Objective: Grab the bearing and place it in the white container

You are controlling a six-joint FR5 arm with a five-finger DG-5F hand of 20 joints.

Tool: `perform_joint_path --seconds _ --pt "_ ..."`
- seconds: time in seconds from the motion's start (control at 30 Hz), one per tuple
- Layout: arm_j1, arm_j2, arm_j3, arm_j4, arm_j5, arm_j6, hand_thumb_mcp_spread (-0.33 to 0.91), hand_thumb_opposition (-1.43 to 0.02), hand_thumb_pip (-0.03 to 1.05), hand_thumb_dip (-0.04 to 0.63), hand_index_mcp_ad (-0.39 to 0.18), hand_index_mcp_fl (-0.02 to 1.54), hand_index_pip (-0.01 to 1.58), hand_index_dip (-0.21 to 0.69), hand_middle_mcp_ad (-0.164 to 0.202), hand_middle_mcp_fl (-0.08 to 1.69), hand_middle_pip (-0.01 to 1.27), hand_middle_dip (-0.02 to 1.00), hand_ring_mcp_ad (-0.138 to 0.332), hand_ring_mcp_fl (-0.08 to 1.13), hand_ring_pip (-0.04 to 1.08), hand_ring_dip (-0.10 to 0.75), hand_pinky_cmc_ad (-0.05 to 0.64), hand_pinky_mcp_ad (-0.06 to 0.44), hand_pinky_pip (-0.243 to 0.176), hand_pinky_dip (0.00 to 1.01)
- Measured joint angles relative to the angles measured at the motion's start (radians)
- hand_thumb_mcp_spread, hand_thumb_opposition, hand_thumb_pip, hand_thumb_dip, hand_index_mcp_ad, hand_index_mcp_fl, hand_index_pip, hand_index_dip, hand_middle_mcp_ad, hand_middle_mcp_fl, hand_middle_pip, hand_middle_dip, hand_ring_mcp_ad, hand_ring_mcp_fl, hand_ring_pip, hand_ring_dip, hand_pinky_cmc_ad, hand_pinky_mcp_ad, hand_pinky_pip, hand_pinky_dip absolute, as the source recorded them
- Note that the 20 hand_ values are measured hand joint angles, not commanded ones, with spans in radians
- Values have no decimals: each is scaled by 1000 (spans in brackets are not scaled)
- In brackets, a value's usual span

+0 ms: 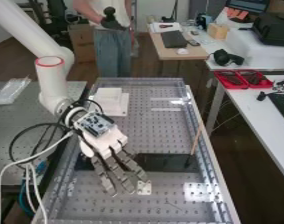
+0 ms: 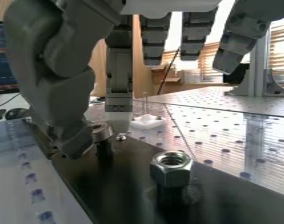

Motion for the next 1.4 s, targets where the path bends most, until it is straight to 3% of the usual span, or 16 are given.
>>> perform_joint_path --seconds 0.4,0.67,0.77,0.87,1.4 --pt "4 75 -3 -25 -44 -44 354 -894 572 265 -66 379 1494 73 49 0 127 140 162 -2 75 59 382 278 -124 251" --pt "40 186 -22 -144 -108 -47 356 -894 576 265 -66 379 1473 73 51 0 131 140 161 -2 75 59 382 276 -124 251" --pt "79 235 -34 -222 -140 -33 356 -894 576 265 -66 379 1473 73 51 0 131 140 154 -2 75 59 382 276 -124 251" --pt "117 264 -46 -252 -154 -27 356 -894 576 265 -66 379 1471 73 51 0 131 140 152 -2 75 59 382 278 -120 251" --pt "363 351 -152 -242 -118 30 356 -890 576 265 -66 384 1461 73 51 0 131 140 143 -2 75 59 382 278 -120 220"
